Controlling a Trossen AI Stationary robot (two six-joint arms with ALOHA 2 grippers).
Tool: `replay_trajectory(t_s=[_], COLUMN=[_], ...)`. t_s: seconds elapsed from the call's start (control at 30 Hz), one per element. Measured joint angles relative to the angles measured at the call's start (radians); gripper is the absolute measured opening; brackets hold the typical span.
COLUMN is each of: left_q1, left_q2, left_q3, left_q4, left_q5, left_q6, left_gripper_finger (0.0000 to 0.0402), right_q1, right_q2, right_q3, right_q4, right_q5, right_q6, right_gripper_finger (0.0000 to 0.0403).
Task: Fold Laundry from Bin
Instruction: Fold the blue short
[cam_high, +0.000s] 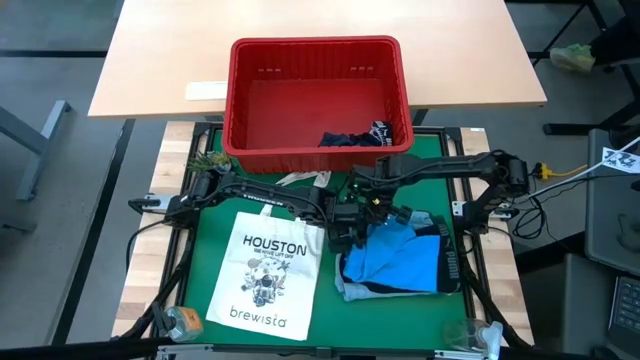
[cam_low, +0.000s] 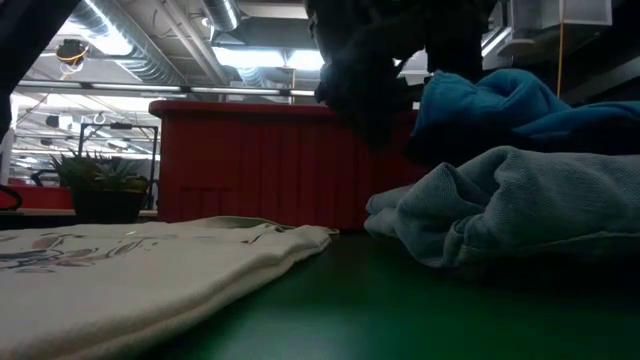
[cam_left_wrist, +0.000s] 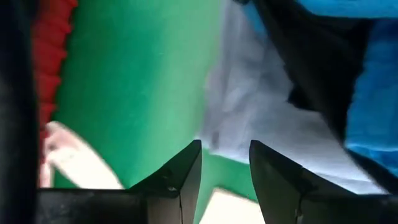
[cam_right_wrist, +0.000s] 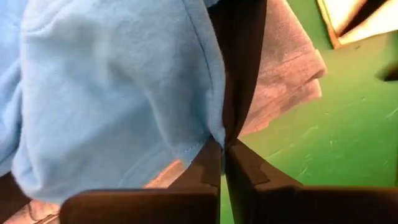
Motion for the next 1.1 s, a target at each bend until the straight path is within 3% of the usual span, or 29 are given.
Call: replay_trajectory(t_s=[0.2, 0.33, 0.47, 0.77, 0.93, 1.0, 1.1], left_q1=[-0.005, -0.036, -0.074, -0.116, -0.115, -0.121, -0.136], left_q2=[0.0, -0.018, -0.09, -0.279, -0.435, -0.506, -0.596], left_q3=[0.004, 0.005, 0.005, -0.018, -0.245, -0.397, -0.643], left_q4=[-0.152, -0.23, -0.252, -0.348, -0.279, -0.147, 0.177], left_q5=[-0.104, -0.114, -0.148, -0.33, -0.367, -0.35, -0.277], left_q6=[-0.054, -0.095, -0.104, -0.132, -0.273, -0.342, -0.372], left_gripper_finger=[0.0129, 0.0126, 0.0109, 0.0067, 0.0047, 0.0039, 0.0026], right_q1=[0.001, 0.001, 0.001, 0.001, 0.001, 0.001, 0.001], right_q2=[0.004, 0.004, 0.003, 0.003, 0.003, 0.003, 0.003], right_q3=[0.0, 0.0, 0.001, 0.0, 0.0, 0.0, 0.0], right_q4=[0.012, 0.009, 0.011, 0.013, 0.021, 0.022, 0.027], right_q5=[0.003, 0.002, 0.0, 0.0, 0.0, 0.0, 0.0], right_q6=[0.024, 0.021, 0.014, 0.01, 0.01, 0.01, 0.01], right_gripper_finger=[0.0006, 0.0006, 0.0004, 0.0004, 0.0006, 0.0007, 0.0006])
